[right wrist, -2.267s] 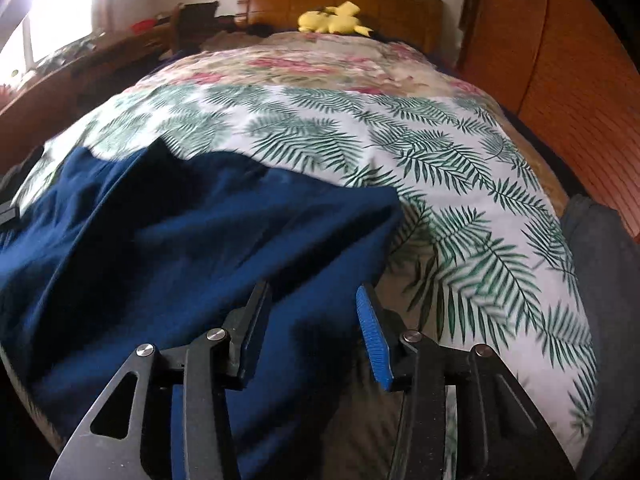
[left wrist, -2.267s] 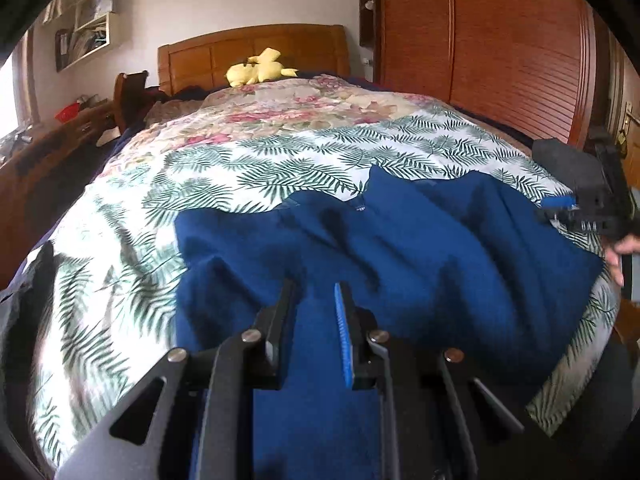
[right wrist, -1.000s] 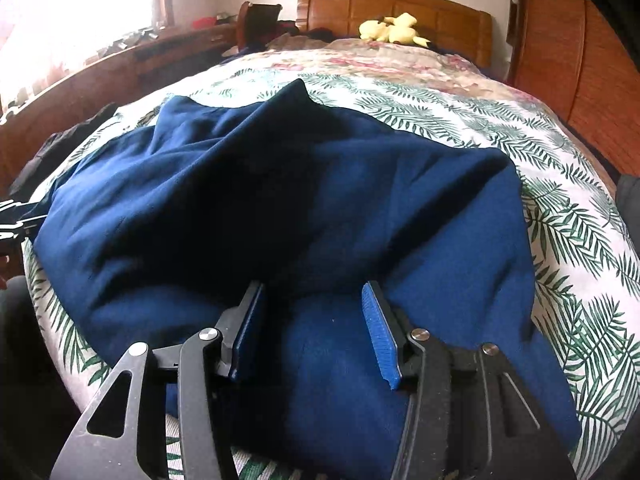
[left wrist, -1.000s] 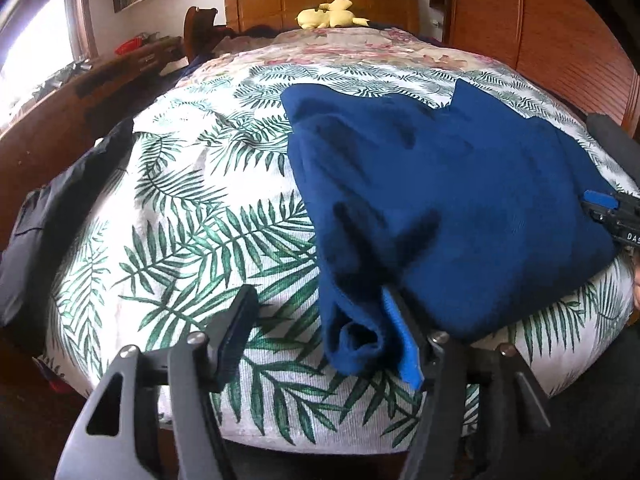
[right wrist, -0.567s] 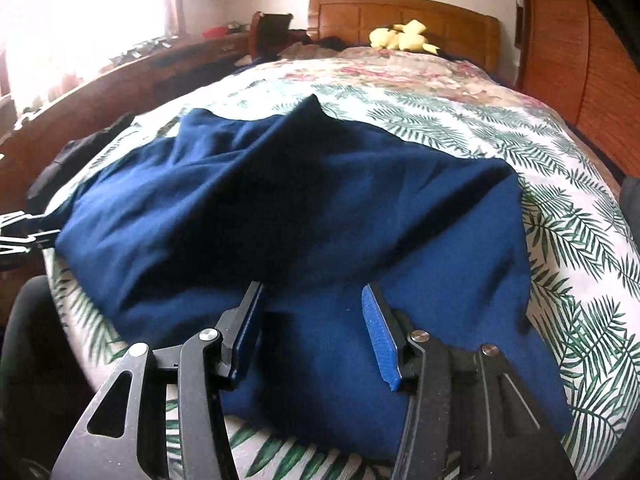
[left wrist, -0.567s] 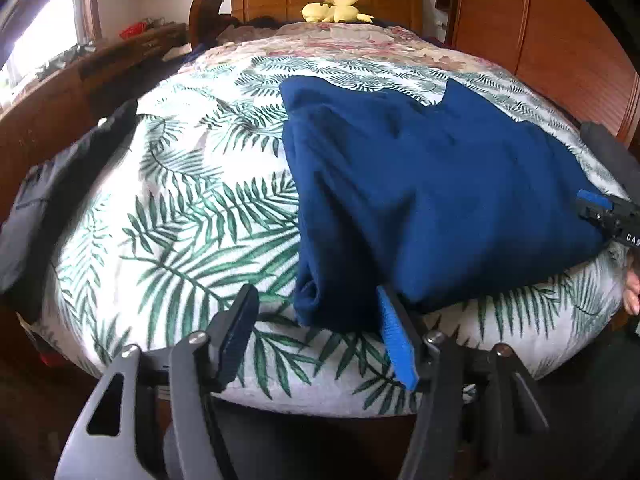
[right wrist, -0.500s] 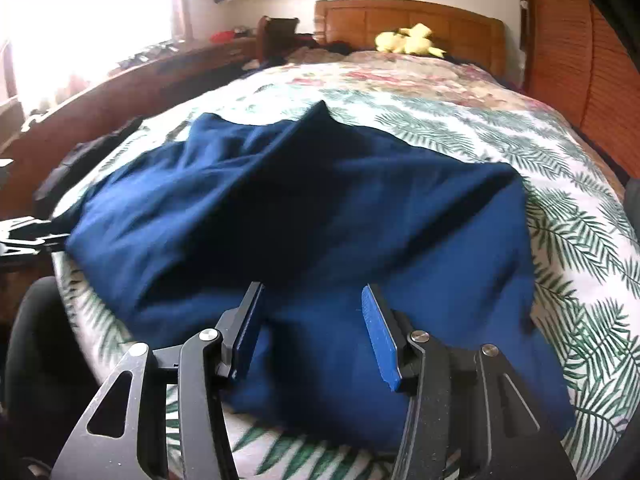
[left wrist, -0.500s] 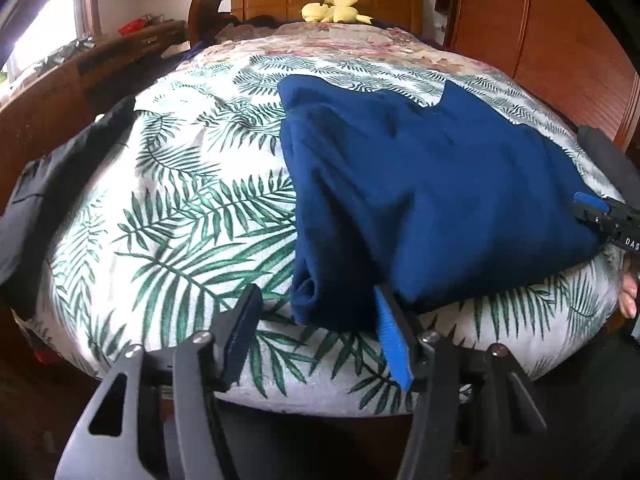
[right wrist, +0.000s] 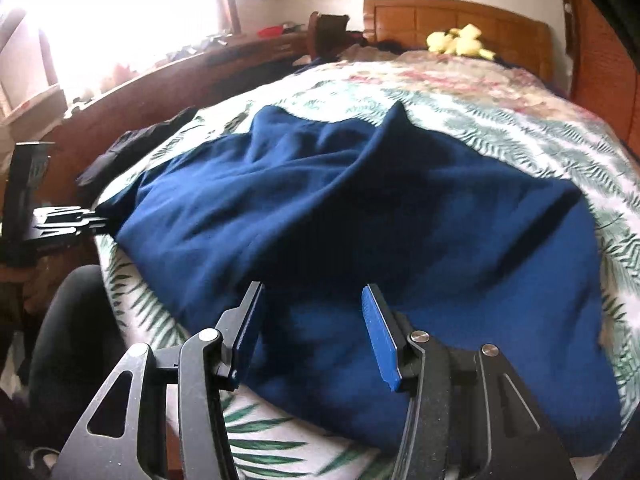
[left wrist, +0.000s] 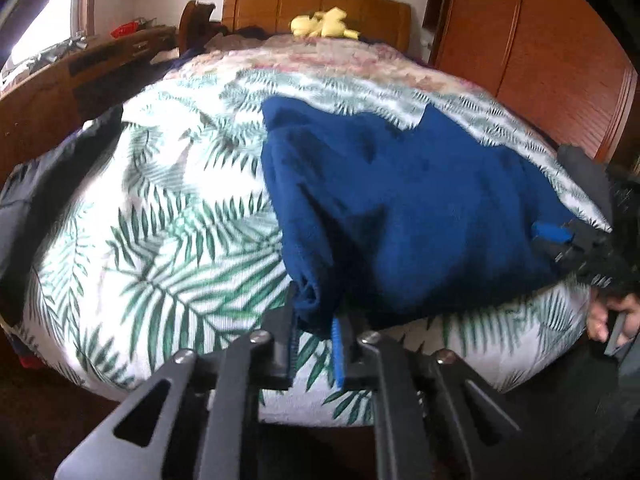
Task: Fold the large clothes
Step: 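Grasp the folded jacket edge with the left tool and fold it over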
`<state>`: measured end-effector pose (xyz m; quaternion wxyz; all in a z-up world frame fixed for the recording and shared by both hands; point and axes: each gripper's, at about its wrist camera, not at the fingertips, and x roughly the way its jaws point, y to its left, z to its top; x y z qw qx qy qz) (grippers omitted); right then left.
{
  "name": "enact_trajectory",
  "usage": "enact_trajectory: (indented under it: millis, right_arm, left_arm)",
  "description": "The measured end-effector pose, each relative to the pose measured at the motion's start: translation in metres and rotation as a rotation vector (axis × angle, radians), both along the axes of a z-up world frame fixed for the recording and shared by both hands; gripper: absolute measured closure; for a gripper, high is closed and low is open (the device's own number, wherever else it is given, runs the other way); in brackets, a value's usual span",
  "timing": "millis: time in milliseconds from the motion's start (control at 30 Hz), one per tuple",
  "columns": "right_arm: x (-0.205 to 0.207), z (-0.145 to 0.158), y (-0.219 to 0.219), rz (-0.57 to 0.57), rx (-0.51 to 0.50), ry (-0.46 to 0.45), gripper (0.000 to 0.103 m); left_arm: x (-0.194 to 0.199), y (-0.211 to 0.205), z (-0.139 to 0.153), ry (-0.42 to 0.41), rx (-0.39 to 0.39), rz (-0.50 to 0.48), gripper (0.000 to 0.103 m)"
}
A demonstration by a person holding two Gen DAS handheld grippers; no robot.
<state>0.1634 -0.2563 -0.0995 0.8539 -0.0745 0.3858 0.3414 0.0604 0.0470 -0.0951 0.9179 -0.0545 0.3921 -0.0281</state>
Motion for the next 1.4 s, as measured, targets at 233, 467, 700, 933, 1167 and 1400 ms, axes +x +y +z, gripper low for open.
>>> enact_trajectory:
  millis: [233, 467, 700, 933, 1167, 1400]
  right_arm:
    - [0.007, -0.001, -0.018, -0.067, -0.002, 0.025, 0.052]
    - [0.009, 0.013, -0.074, -0.175, 0.024, 0.019, 0.052]
    - [0.004, 0.031, -0.142, -0.305, 0.062, -0.010, 0.052]
    - [-0.001, 0.041, -0.205, -0.447, 0.101, -0.001, 0.052]
    - [-0.006, 0.044, -0.227, -0.472, 0.087, -0.004, 0.052]
    - [-0.011, 0.060, -0.213, -0.440, 0.089, -0.037, 0.052]
  left_arm:
    - [0.014, -0.039, 0.072, -0.154, 0.018, -0.066, 0.099]
    - [0.048, -0.126, 0.129, -0.252, 0.067, -0.217, 0.100]
    - [0.077, -0.233, 0.156, -0.278, 0.072, -0.412, 0.100]
    - [0.095, -0.297, 0.148, -0.188, 0.057, -0.480, 0.097]
    - [0.088, -0.293, 0.139, -0.132, -0.013, -0.494, 0.086]
    - [0.074, -0.265, 0.151, -0.180, -0.022, -0.463, 0.082]
